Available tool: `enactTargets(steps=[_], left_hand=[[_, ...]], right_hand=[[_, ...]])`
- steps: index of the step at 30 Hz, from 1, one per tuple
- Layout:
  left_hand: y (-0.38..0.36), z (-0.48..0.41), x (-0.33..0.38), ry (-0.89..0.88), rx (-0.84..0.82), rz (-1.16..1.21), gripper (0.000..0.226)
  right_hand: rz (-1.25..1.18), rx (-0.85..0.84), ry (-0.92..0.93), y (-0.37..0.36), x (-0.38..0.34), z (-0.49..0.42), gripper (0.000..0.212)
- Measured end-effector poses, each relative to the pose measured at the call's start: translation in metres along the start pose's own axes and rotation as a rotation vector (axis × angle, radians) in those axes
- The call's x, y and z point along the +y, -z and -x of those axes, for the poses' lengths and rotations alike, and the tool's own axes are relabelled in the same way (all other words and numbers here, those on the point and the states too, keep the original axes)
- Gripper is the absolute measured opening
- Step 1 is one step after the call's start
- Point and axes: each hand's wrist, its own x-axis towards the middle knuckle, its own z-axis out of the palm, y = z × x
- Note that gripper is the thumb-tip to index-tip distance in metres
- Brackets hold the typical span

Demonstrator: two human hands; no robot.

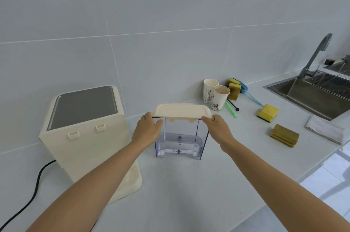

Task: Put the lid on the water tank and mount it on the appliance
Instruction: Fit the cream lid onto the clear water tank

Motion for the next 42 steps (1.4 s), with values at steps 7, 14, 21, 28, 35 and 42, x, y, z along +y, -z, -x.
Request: enactTargets(steps=[7,14,21,28,35,42], left_hand=[[-0.003,0.003,0.002,0.037,-0.039,0.012,0.054],[-0.005,0.002,0.009,0.225,-0.068,0.362,0.058],[-0.015,0.001,0.021,0.405,-0.142,0.533,0.072],[-0.028,-0.007,0.027,0.446,-0.089,0.572,0.073],[-0.038,-0.017,0.022,0.423,-0.045,0.549,0.071],[-0.030,-0.025,0.014,0.334,-0.089,0.521,0.069]], right_hand=[[-0.003,-0.030,0.016,0.000,0.004,-0.004,0.044],[-0.080,-0.033,0.055,0.008,-0.008,-0.028,0.059],[-0.051,-0.073,0.069,0.007,-0.020,-0.063,0.064],[-0.013,-0.163,0.077,-0.001,-0.019,-0.079,0.052],[0.163,-0.164,0.130,-0.002,-0.015,-0.076,0.040],[0.209,-0.209,0.103,0.007,-0.008,-0.058,0.034]])
